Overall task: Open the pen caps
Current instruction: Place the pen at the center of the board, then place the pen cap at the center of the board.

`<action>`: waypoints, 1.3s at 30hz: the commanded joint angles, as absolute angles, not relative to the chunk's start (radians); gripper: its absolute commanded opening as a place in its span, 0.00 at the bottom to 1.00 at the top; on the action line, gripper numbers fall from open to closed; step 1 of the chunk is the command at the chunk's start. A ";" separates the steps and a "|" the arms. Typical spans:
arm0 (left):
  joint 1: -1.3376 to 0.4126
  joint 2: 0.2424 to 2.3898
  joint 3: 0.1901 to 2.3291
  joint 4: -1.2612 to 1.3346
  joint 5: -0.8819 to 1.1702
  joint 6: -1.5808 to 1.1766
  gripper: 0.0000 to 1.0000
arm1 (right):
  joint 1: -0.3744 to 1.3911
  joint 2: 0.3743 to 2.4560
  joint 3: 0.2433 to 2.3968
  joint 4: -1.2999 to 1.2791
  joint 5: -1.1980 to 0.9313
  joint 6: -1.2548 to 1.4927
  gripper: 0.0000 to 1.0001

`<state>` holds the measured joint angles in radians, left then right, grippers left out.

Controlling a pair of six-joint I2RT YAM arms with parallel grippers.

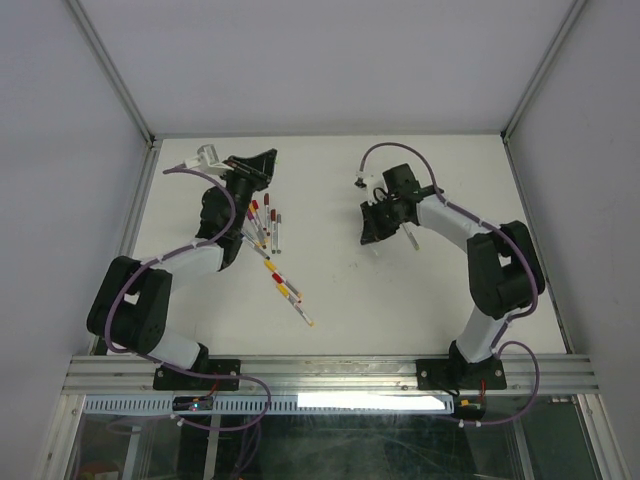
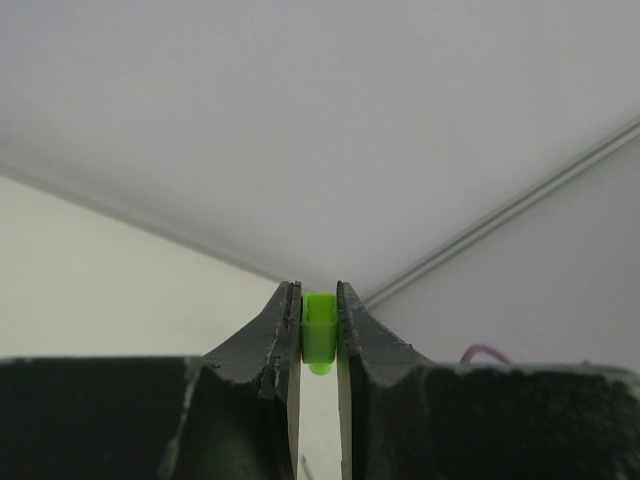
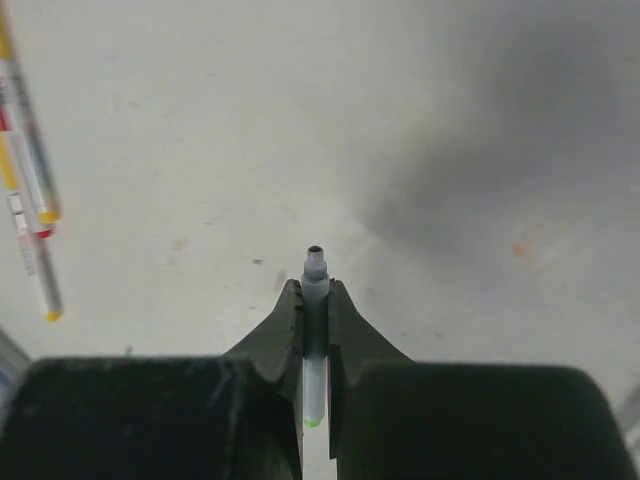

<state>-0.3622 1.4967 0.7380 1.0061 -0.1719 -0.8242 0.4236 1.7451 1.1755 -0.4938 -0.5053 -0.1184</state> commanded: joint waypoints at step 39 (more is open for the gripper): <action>-0.716 2.286 1.664 0.147 -0.192 -0.880 0.00 | 0.224 1.858 1.282 -0.618 -0.223 -0.263 0.20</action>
